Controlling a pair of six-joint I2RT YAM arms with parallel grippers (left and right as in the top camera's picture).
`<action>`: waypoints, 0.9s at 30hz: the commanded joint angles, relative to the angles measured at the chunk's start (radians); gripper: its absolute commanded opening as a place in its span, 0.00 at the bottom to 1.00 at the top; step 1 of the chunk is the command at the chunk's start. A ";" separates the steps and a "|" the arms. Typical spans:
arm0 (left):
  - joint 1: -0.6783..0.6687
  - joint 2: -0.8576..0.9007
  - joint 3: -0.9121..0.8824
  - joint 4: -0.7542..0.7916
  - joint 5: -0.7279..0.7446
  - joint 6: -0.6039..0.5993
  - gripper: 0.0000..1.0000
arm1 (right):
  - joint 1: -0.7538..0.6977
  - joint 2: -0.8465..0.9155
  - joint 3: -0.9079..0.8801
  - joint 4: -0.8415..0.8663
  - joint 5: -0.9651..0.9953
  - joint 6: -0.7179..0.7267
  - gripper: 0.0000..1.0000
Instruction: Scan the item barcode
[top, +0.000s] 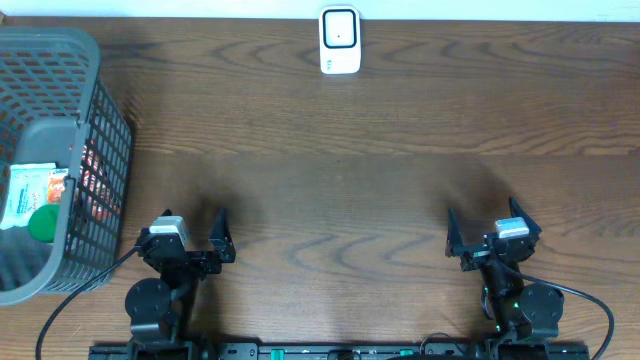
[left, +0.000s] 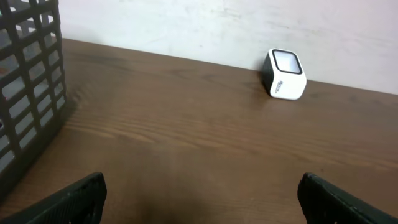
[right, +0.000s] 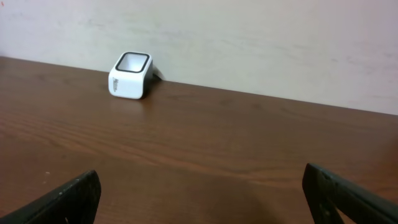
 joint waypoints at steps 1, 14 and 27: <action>0.000 -0.007 0.027 -0.010 0.013 -0.006 0.98 | 0.009 -0.006 -0.003 -0.002 0.005 0.011 0.99; 0.000 -0.007 0.027 -0.023 0.013 -0.006 0.98 | 0.009 -0.006 -0.003 -0.002 0.005 0.011 0.99; 0.000 -0.007 0.027 -0.035 0.013 -0.006 0.98 | 0.009 -0.006 -0.003 -0.002 0.005 0.011 0.99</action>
